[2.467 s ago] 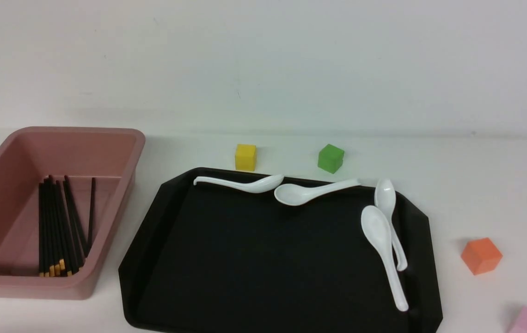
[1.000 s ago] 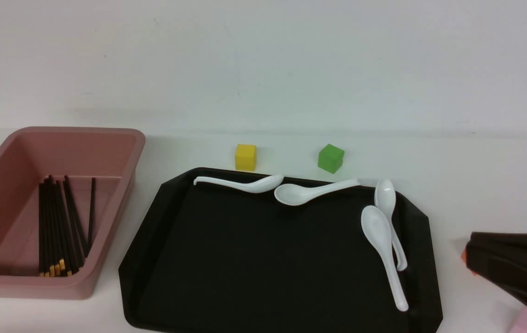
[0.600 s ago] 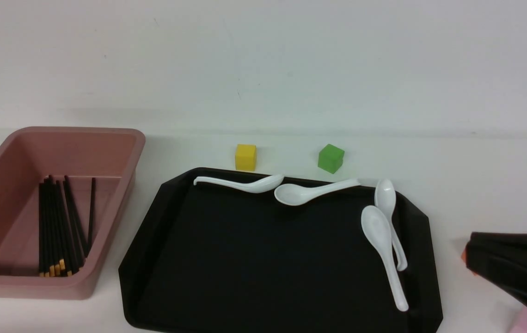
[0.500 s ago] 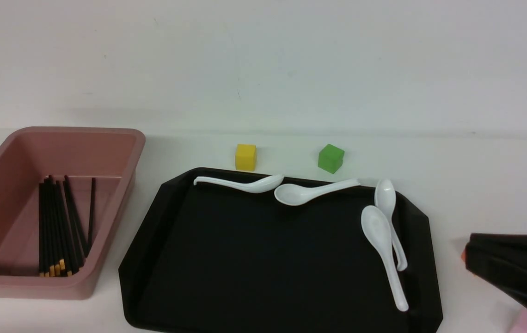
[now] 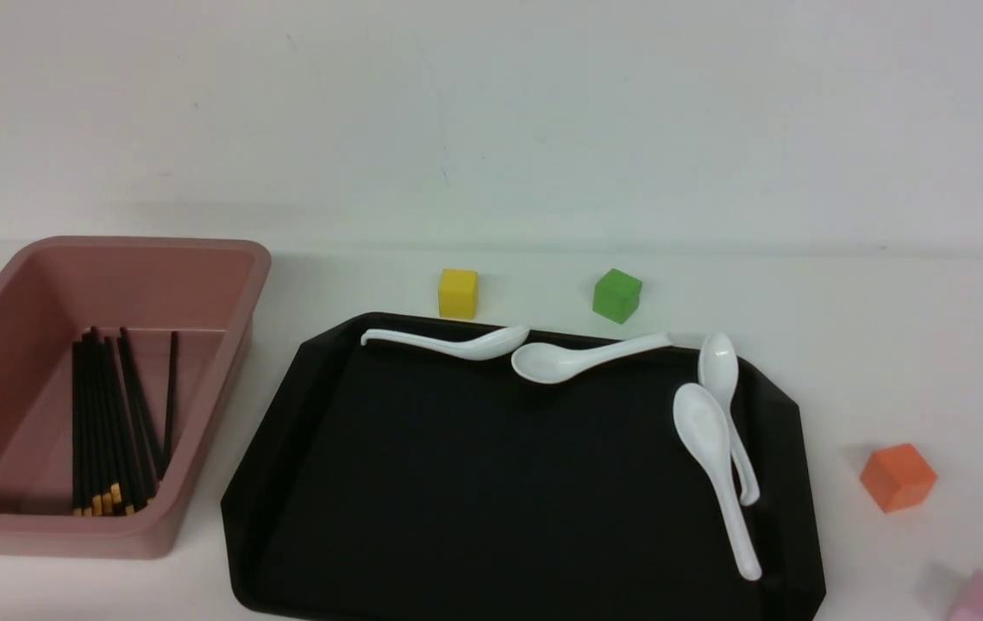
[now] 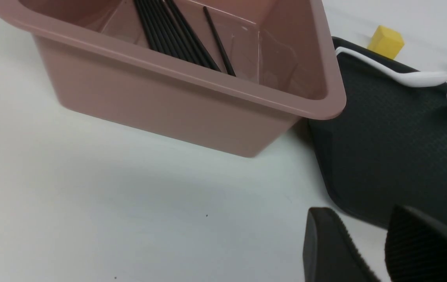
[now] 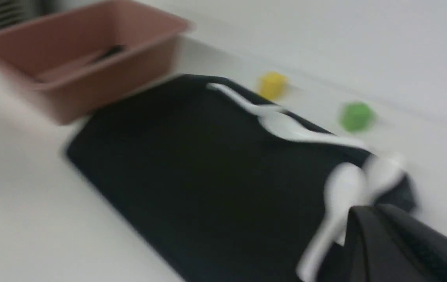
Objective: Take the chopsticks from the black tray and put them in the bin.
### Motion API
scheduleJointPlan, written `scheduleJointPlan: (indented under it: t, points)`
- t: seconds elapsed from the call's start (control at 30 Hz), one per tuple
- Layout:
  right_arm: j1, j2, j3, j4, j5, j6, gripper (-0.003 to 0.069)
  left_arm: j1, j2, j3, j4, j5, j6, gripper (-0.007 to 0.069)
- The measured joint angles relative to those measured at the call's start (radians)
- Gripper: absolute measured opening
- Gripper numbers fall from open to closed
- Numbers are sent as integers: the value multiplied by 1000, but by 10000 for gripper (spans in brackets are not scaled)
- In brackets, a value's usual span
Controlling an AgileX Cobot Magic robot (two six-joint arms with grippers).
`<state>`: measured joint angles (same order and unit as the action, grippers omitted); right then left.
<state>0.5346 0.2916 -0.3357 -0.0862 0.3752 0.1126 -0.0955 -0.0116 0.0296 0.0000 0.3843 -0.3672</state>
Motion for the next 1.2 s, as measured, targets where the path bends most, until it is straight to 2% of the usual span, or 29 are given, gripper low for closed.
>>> scheduleJointPlan:
  t: [0.2,0.47,0.9,1.2]
  points:
    - [-235,-202,179,3,2,0,46,0,0,0,0,0,0,239]
    - [-400,-302,338,7,1,0,58,0,0,0,0,0,0,239]
    - [-501,-302,352,41,-7,0,68,0,0,0,0,0,0,239]
    - [-506,-302,352,42,-6,0,80,0,0,0,0,0,0,239]
